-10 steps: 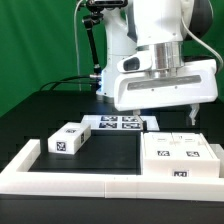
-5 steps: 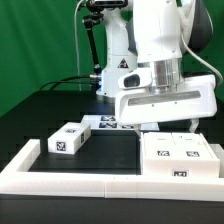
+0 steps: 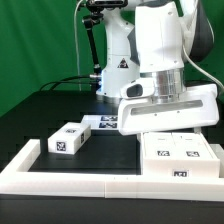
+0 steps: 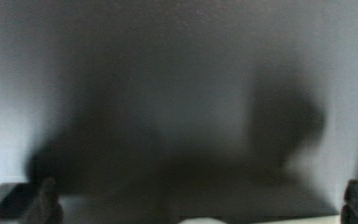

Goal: Assemble cabinet

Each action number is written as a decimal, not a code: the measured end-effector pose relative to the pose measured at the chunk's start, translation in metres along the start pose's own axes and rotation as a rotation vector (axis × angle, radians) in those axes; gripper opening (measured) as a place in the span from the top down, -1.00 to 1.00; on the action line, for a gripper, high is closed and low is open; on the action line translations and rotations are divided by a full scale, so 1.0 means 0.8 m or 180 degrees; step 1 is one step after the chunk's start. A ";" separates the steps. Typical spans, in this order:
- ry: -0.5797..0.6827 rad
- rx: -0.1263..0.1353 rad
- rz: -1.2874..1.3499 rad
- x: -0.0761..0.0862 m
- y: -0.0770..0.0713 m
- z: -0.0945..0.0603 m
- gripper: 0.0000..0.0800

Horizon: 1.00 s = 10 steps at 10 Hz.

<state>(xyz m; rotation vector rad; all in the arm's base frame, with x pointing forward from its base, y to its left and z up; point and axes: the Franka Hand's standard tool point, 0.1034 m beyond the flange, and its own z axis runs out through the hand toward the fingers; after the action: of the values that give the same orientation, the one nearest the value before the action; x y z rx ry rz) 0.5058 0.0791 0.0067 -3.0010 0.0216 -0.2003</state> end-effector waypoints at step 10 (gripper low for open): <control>0.0026 -0.0039 -0.0368 0.004 0.013 -0.018 0.99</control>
Offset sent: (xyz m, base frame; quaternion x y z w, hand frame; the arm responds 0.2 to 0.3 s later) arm 0.0010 -0.0084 -0.0050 -0.0092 0.0099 -0.0125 0.9998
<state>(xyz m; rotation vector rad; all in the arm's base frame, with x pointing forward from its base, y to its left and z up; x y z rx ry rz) 0.5068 0.0668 0.0201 -3.0158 -0.1506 -0.2249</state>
